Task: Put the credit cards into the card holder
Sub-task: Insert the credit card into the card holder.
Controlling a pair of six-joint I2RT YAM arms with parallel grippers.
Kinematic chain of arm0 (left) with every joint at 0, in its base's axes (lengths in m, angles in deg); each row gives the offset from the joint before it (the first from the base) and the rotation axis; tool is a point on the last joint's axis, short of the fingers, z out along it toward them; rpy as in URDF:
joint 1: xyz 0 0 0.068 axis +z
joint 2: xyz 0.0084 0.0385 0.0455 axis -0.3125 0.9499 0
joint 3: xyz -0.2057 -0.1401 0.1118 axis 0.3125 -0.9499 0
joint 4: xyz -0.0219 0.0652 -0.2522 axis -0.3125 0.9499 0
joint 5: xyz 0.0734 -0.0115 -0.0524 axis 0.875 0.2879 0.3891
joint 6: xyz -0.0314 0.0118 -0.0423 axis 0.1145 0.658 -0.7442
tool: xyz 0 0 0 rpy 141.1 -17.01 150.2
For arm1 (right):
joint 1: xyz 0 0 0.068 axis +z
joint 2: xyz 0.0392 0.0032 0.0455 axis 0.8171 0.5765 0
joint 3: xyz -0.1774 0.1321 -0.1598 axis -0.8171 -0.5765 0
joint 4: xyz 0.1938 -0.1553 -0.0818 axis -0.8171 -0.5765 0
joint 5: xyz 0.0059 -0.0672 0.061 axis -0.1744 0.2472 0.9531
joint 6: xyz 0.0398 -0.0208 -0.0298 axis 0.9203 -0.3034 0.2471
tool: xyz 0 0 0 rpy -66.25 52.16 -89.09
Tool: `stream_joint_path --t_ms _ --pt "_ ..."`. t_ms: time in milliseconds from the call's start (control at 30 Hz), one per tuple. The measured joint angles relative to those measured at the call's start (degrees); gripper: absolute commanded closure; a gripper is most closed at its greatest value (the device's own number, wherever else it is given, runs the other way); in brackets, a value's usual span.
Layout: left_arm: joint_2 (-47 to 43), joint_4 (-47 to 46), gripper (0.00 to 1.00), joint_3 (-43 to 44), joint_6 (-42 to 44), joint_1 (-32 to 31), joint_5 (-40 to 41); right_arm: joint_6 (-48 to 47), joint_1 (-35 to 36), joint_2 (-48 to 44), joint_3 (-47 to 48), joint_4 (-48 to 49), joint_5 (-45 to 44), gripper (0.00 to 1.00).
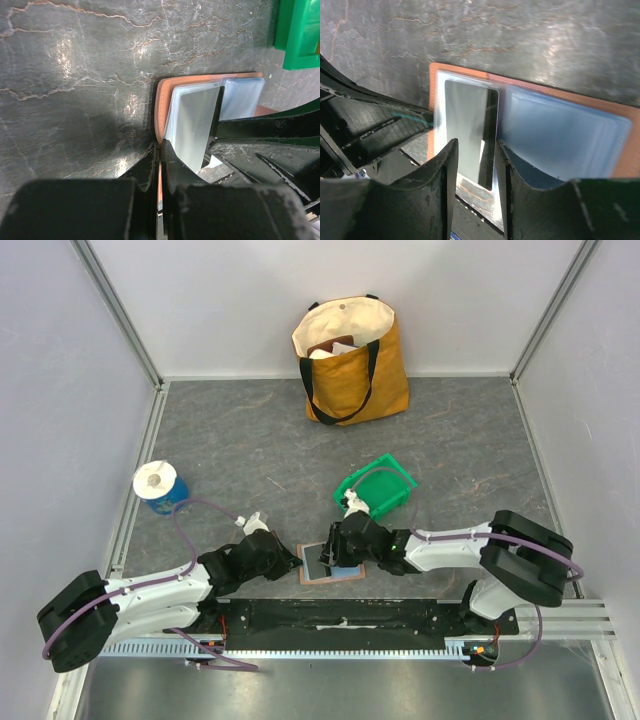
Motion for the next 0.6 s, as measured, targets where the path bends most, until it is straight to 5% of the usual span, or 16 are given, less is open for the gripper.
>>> stream_joint_path --t_ms 433,600 --pt "-0.02 0.24 0.98 0.00 0.02 0.00 0.04 -4.59 1.68 4.72 6.88 -6.21 -0.52 0.76" --pt "-0.15 0.26 0.98 0.00 0.02 0.00 0.07 -4.57 1.86 4.35 7.10 -6.67 -0.94 0.53"
